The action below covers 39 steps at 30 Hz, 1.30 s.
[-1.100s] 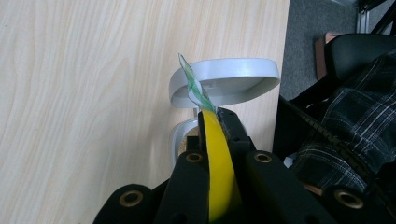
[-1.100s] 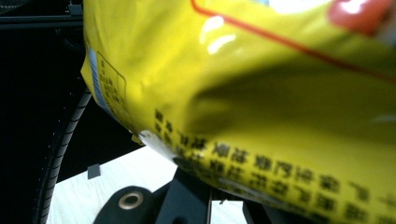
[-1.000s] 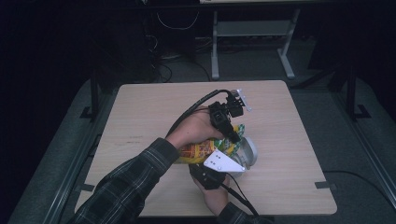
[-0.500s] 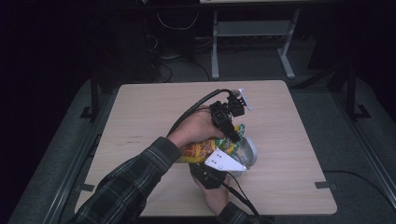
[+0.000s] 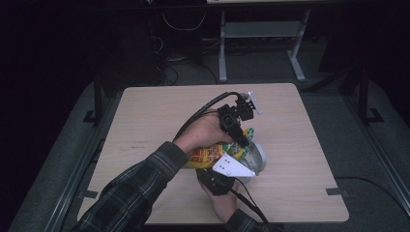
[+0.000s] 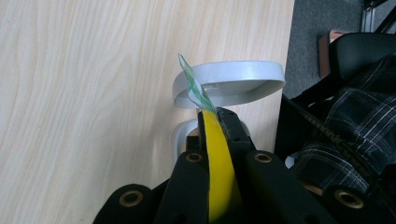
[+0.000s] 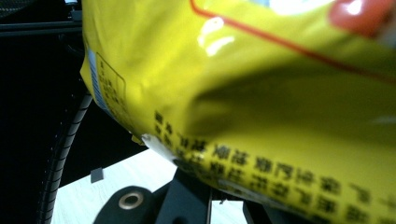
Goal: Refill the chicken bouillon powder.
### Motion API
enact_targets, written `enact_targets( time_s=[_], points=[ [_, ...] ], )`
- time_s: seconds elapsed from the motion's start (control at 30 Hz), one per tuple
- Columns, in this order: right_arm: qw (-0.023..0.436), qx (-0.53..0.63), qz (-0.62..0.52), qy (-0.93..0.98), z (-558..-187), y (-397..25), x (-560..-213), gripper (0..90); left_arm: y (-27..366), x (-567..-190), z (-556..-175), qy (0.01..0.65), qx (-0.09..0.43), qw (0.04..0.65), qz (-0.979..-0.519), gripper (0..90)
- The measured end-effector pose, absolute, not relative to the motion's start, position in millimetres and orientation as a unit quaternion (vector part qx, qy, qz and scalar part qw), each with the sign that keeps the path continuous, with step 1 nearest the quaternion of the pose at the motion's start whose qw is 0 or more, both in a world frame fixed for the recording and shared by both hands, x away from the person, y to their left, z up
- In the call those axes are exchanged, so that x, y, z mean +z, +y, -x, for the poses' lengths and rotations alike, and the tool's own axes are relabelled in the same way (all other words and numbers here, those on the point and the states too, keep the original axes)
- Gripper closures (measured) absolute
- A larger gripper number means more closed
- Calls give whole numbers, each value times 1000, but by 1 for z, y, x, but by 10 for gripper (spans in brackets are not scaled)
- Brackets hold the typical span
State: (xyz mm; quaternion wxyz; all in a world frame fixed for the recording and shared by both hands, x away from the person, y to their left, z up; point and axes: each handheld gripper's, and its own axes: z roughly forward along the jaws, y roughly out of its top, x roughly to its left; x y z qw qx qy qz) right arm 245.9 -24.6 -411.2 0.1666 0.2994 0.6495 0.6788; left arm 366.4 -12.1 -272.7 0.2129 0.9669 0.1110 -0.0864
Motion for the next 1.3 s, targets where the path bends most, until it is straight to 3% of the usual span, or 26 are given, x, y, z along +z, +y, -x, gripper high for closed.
enact_targets(
  time_s=[1.3],
  points=[
    [171, 682, -299, 645, -247, -27, -409, 900, -16, -269, -366, 107, -83, 210, -968, 896]
  ],
)
